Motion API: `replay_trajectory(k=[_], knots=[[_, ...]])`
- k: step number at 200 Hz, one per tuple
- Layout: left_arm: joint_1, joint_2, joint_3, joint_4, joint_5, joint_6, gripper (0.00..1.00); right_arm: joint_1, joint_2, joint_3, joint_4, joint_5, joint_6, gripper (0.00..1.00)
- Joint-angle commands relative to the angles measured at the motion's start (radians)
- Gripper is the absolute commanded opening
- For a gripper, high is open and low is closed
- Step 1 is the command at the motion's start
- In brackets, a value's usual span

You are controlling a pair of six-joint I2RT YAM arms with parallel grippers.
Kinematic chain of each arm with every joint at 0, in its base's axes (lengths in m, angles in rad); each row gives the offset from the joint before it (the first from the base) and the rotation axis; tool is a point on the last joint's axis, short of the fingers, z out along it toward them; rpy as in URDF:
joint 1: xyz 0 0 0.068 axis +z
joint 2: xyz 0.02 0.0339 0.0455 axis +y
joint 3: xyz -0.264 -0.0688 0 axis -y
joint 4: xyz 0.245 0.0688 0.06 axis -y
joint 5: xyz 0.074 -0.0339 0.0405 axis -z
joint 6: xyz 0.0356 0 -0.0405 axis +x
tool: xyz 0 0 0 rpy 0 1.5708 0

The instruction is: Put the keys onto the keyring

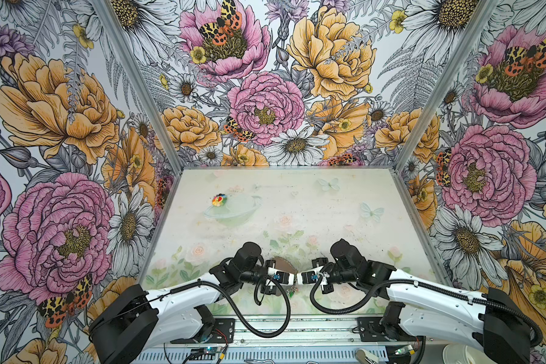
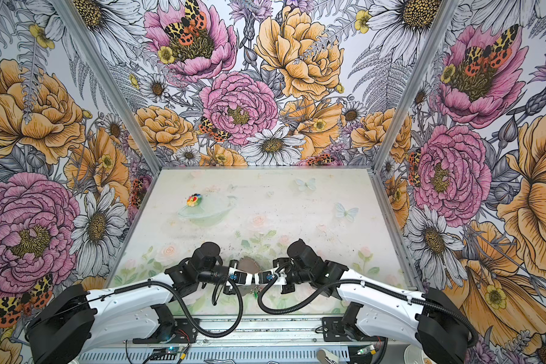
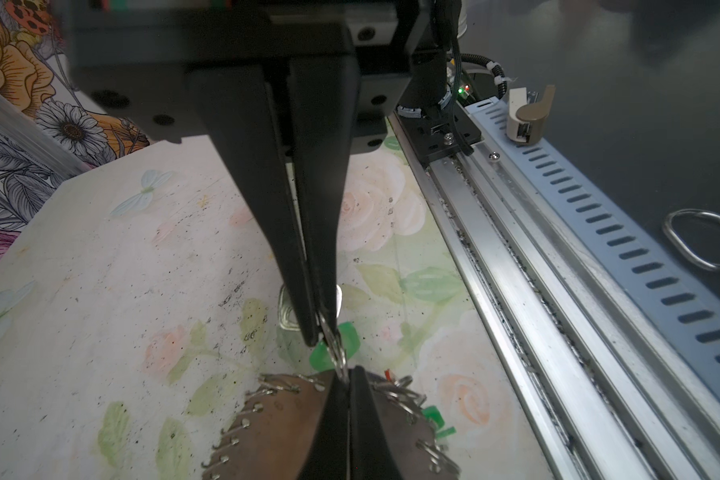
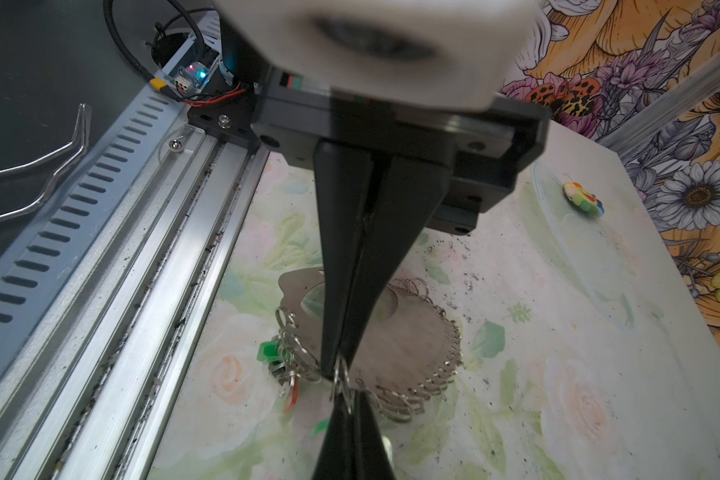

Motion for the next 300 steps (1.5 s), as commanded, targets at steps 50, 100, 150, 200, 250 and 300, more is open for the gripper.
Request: replay_trajectory(k=[50, 100, 150, 200, 250, 300], knots=[[-0.015, -0.028, -0.015, 0.032, 0.174, -0.010, 0.00, -0.029, 0.005, 0.047, 0.122, 0.166, 0.026, 0.00], [-0.016, -0.022, -0.015, 0.029, 0.119, -0.006, 0.00, -0.030, -0.023, 0.041, 0.122, 0.151, 0.041, 0.00], [0.039, -0.082, -0.065, 0.111, 0.109, -0.028, 0.00, -0.005, -0.086, -0.006, 0.106, 0.101, 0.090, 0.00], [0.066, -0.080, -0.074, 0.125, 0.133, -0.025, 0.00, 0.005, -0.093, -0.020, 0.090, 0.033, 0.123, 0.00], [0.084, -0.090, -0.084, 0.143, 0.143, -0.036, 0.00, 0.033, -0.077, -0.031, 0.084, 0.078, 0.130, 0.00], [0.105, -0.107, -0.097, 0.162, 0.129, -0.051, 0.00, 0.051, -0.090, -0.036, 0.071, 0.092, 0.134, 0.00]])
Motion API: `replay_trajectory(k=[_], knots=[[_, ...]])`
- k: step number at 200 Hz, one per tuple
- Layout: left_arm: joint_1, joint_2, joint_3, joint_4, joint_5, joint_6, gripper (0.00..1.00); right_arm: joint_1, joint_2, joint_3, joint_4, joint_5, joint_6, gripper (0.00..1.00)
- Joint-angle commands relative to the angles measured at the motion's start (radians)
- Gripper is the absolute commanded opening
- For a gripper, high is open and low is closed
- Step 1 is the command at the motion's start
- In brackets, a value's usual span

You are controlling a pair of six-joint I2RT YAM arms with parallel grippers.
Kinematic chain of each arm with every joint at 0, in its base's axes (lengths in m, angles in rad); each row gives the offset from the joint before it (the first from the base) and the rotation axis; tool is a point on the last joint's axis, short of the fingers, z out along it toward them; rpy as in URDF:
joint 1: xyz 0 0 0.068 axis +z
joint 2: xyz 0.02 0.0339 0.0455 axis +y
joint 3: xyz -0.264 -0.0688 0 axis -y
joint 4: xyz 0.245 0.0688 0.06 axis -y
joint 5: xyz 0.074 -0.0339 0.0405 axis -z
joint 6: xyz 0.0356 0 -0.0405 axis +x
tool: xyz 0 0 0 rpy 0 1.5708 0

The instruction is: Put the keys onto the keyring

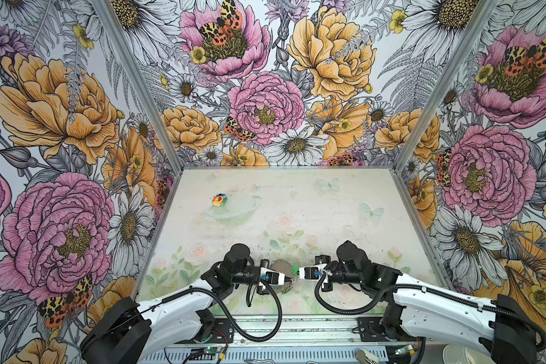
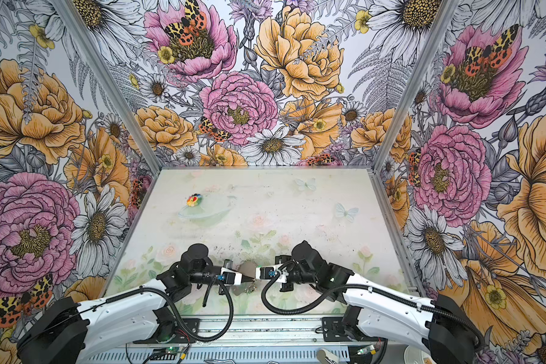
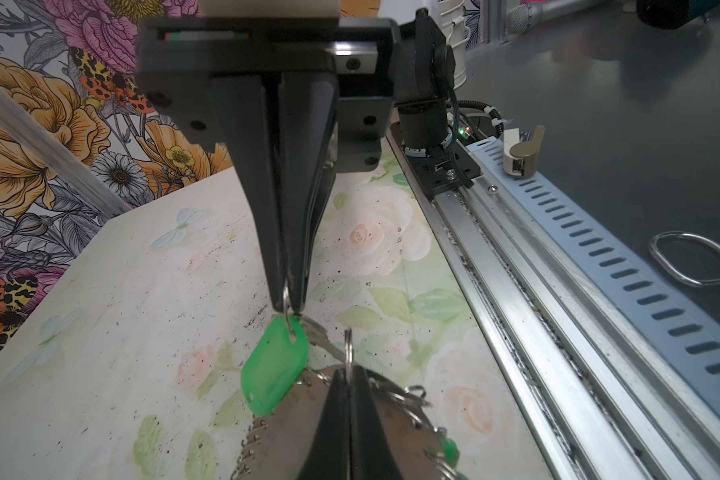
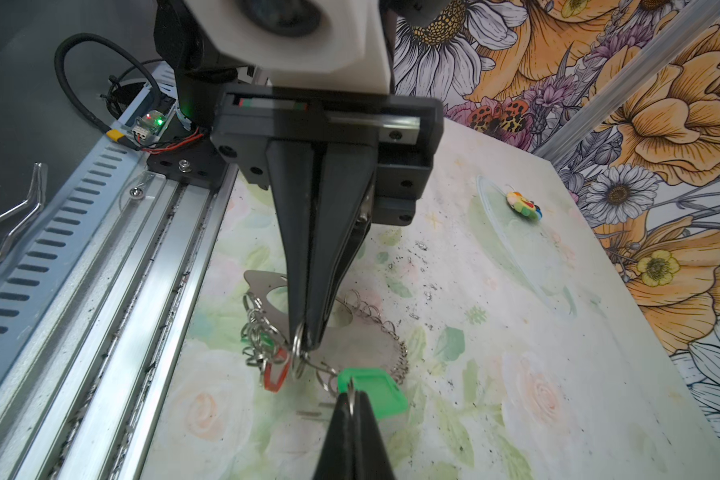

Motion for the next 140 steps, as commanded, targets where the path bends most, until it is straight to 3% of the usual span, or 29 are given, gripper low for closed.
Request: replay_trajectory(k=[1, 140], knots=[[0.013, -0.015, -0.011, 0.039, 0.021, -0.020, 0.00, 0.008, -0.010, -0.006, -0.007, 0.016, 0.019, 0.00], [0.018, 0.026, 0.000, 0.056, 0.024, -0.043, 0.00, 0.025, 0.010, 0.003, -0.017, -0.054, -0.008, 0.00]])
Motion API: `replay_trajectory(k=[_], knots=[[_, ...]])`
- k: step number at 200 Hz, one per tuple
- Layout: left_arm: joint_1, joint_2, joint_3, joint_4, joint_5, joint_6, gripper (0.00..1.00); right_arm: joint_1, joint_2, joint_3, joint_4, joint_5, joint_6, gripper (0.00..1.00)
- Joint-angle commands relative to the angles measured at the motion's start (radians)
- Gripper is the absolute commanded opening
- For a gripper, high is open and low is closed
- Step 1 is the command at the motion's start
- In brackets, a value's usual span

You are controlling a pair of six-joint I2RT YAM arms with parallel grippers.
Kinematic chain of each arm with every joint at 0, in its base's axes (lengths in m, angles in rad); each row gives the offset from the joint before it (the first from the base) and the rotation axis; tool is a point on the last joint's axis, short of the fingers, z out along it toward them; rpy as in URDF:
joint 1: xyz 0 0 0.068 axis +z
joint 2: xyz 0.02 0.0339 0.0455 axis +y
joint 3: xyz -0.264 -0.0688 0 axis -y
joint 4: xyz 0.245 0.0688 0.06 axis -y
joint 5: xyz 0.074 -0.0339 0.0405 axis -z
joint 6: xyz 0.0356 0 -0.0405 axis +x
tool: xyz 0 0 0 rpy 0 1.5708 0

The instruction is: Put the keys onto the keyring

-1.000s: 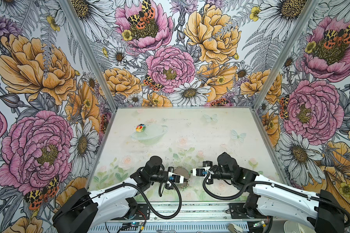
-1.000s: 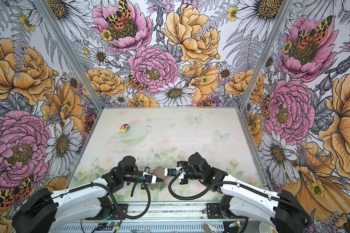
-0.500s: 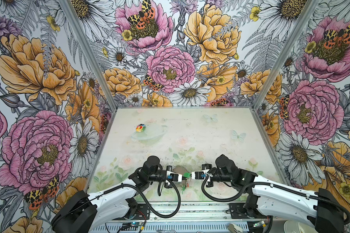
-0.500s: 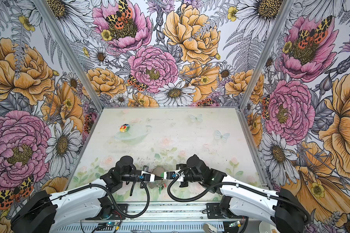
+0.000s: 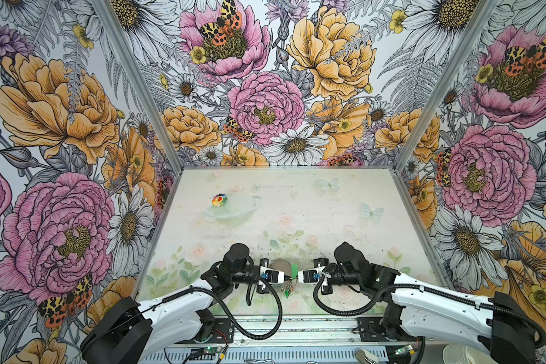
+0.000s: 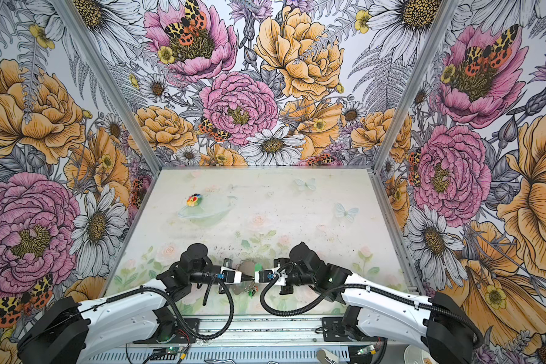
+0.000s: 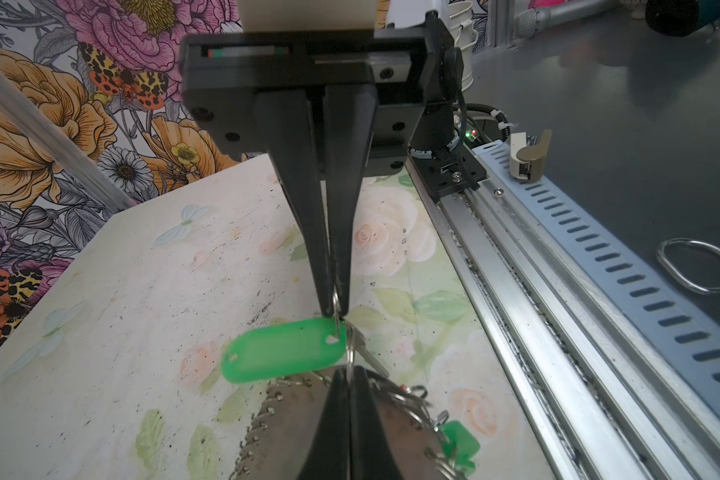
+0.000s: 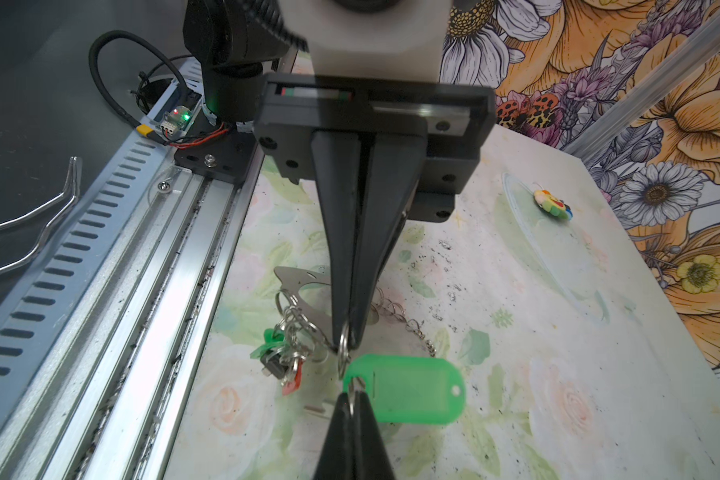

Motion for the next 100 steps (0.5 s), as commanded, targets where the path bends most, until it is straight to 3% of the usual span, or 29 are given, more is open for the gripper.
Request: replay_trajectory(k=[1, 100], knots=[[0.010, 0.015, 0.003, 0.033, 0.023, -0.019, 0.00, 0.011, -0.008, 0.005, 0.000, -0.023, -0.007, 0.00], [0.010, 0.031, 0.013, 0.030, 0.028, -0.028, 0.00, 0.019, 0.002, 0.002, 0.000, -0.033, -0.010, 0.00]])
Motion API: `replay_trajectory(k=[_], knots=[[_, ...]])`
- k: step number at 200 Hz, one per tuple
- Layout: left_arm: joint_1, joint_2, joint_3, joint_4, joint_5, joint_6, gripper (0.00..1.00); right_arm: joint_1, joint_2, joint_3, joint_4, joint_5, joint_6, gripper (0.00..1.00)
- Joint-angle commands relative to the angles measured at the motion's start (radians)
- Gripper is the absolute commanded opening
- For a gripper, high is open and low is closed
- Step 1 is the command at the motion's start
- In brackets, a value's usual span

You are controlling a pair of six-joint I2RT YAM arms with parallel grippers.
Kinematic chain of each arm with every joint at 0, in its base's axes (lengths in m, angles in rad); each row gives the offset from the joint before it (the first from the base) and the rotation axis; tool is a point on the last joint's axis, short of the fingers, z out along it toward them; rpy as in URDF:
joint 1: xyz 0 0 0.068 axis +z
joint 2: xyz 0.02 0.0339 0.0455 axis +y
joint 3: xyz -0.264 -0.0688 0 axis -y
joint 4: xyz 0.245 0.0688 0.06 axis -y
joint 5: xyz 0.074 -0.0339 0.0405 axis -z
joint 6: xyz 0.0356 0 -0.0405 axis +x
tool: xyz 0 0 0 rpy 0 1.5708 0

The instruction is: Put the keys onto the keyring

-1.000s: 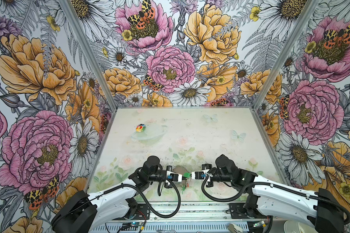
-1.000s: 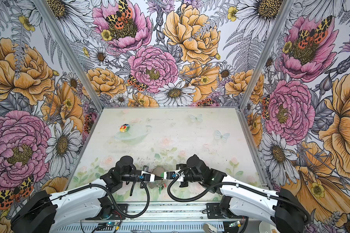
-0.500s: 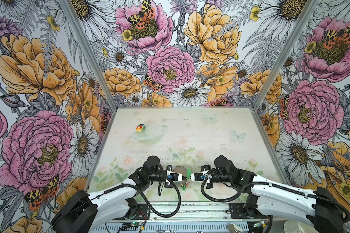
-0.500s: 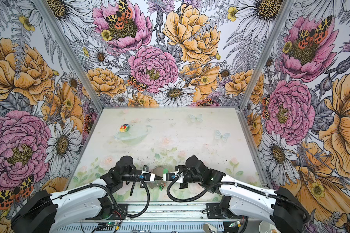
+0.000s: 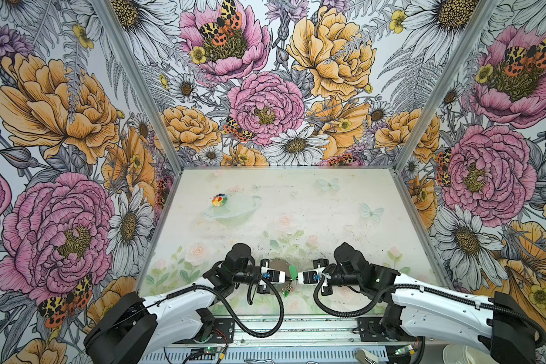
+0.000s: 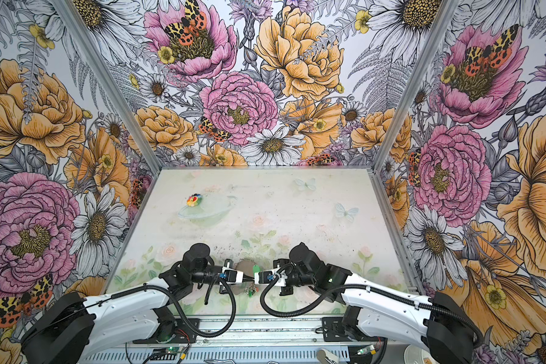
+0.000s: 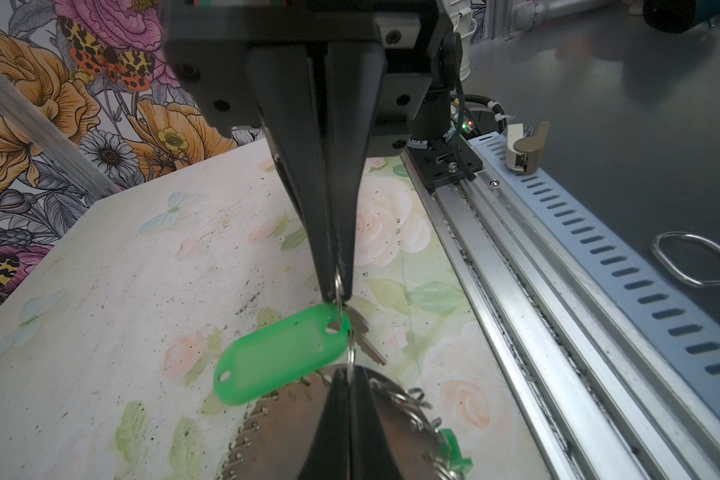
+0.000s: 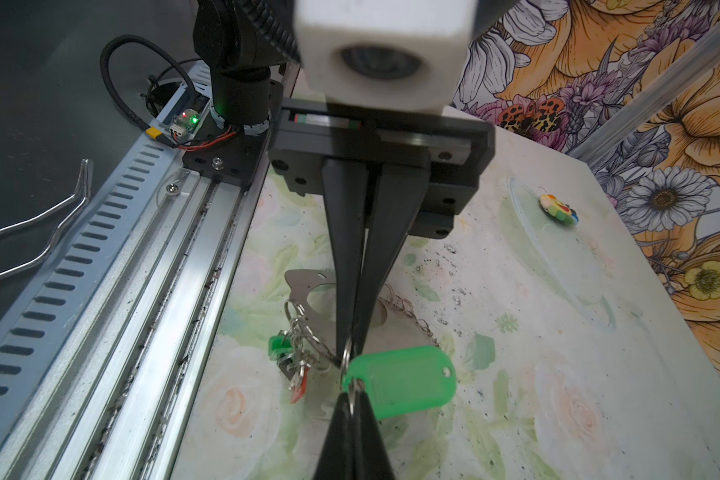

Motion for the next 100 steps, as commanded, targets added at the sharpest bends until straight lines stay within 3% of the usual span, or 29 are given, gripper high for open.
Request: replay_trajectory(k=[1, 41, 77, 100], knots=[[0.010, -0.005, 0.013, 0.029, 0.026, -0.028, 0.00, 0.011, 0.004, 0.002, 0.001, -0.026, -0.010, 0.00], [0.012, -0.015, 0.008, 0.040, 0.026, -0.035, 0.00, 0.018, 0.002, 0.000, -0.001, -0.010, -0.008, 0.00], [0.016, -0.031, -0.005, 0.064, 0.023, -0.045, 0.00, 0.018, -0.027, -0.006, 0.039, 0.259, 0.025, 0.00], [0.018, -0.039, -0.012, 0.079, 0.008, -0.047, 0.00, 0.015, -0.072, -0.023, 0.070, 0.351, 0.049, 0.00]])
